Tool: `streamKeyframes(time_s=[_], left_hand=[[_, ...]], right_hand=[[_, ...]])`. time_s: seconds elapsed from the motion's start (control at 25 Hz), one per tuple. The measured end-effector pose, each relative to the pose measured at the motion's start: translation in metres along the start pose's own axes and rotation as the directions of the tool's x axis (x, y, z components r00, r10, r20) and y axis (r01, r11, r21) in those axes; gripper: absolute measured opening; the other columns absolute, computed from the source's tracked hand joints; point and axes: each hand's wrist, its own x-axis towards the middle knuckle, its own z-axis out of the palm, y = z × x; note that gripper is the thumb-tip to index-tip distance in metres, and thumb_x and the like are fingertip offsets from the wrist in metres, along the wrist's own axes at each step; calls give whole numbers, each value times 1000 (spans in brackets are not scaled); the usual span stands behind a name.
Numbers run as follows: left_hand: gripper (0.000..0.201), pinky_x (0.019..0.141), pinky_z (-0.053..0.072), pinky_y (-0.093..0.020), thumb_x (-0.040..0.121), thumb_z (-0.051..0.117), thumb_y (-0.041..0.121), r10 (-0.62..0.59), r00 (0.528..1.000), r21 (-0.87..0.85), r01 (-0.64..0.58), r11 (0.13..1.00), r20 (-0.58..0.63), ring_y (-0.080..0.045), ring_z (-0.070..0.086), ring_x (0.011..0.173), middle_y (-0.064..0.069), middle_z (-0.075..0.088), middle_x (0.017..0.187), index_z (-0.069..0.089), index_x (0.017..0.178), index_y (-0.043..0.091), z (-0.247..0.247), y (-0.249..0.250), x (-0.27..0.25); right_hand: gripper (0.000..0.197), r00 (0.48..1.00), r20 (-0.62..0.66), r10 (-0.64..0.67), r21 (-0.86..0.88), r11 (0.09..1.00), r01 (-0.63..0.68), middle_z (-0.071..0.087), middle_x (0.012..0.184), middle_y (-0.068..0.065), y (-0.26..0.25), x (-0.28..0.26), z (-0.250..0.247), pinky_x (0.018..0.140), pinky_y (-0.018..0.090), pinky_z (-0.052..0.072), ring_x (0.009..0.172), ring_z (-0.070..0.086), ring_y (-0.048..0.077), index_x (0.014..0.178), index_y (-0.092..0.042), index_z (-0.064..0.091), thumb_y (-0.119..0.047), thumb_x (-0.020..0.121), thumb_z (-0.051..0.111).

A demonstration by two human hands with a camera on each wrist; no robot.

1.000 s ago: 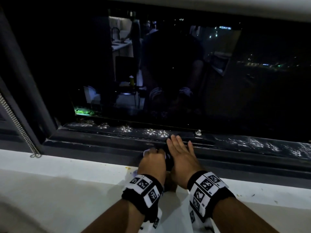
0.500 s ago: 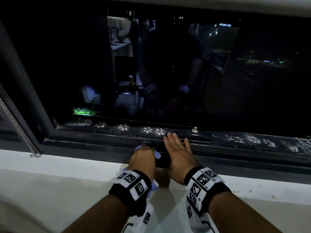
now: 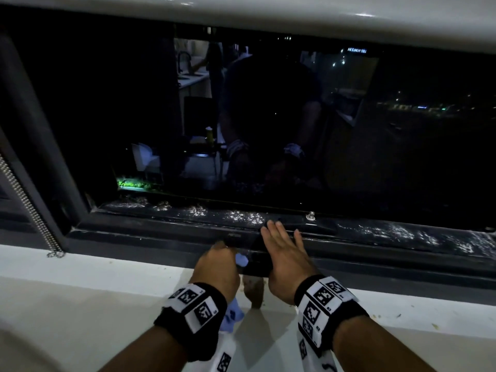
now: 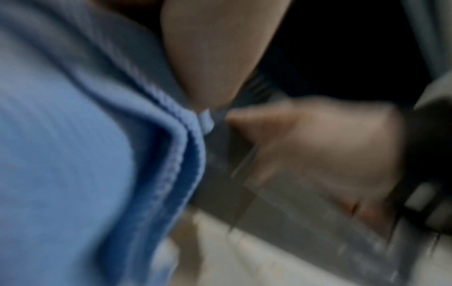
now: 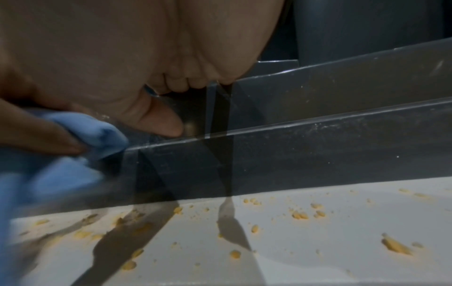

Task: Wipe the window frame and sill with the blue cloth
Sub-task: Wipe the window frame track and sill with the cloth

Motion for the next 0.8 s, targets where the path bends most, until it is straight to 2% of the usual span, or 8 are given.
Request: streamKeyframes(time_s=[0.12, 0.24, 0.32, 0.4, 0.48, 0.64, 0.72, 0.8], left_hand=[[30, 90, 42, -32, 82, 60, 12, -20, 991, -60, 13, 998, -131, -27, 54, 109, -3, 53, 119, 65, 107, 28, -9, -2, 7], [33, 95, 43, -32, 81, 55, 8, -12, 1000, -1, 12, 1000, -29, -24, 52, 113, -3, 54, 120, 63, 108, 24, 1, 8, 2], [31, 91, 45, -33, 82, 54, 11, -16, 1000, 44, 15, 999, 13, -26, 55, 109, -4, 55, 118, 65, 107, 26, -1, 11, 0], [27, 88, 44, -32, 82, 57, 14, -2, 998, 1, 2, 1000, -60, -26, 56, 107, -4, 58, 115, 65, 105, 25, -7, 14, 2], [29, 90, 43, -31, 78, 58, 13, 102, 989, -7, -104, 995, -107, -25, 54, 108, -4, 59, 113, 63, 106, 21, 1, 23, 8], [36, 97, 40, -33, 81, 50, 12, 203, 978, 118, -207, 971, 39, -28, 49, 112, -9, 55, 121, 57, 116, 11, 34, 38, 1], [31, 90, 43, -31, 76, 56, 8, 256, 967, 103, -256, 961, 14, -26, 54, 104, -8, 60, 112, 63, 106, 12, 25, 29, -3], [32, 78, 47, -27, 61, 69, 1, 285, 956, -4, -286, 958, -73, -23, 60, 89, -5, 66, 95, 69, 89, 15, 13, 19, 1]], right_hand=[[93, 1000, -10, -1, 4, 1000, 1, -17, 157, 1, 0, 1, 1, 116, 43, -13, 142, -22, 13, 149, -17, -8, -25, 79, 52], [93, 1000, -2, -10, -3, 1000, 10, -17, 157, 1, 2, 2, 2, 116, 43, -14, 142, -22, 13, 149, -17, -8, -24, 79, 53], [97, 1000, -6, -9, -13, 1000, 9, -17, 157, 0, 5, 4, 4, 115, 42, -15, 141, -22, 13, 149, -18, -8, -20, 78, 57], [100, 999, -30, -13, -24, 1000, 12, -16, 158, 0, 8, 7, 8, 115, 41, -16, 141, -21, 12, 149, -18, -8, -25, 77, 61], [103, 999, -40, -22, -14, 1000, 21, -14, 158, 0, 8, 8, 9, 114, 40, -18, 142, -20, 13, 149, -17, -6, -40, 77, 63], [100, 999, -41, -30, -5, 1000, 30, -14, 158, 0, 9, 8, 7, 114, 40, -17, 142, -20, 11, 149, -18, -6, -41, 79, 61], [103, 999, -17, -39, -16, 999, 39, -15, 158, 0, 9, 7, 7, 115, 42, -16, 142, -20, 13, 150, -18, -6, -46, 78, 63], [103, 999, -25, -44, -28, 999, 44, -15, 158, 0, 11, 7, 7, 115, 42, -16, 142, -20, 14, 149, -17, -7, -48, 80, 61]])
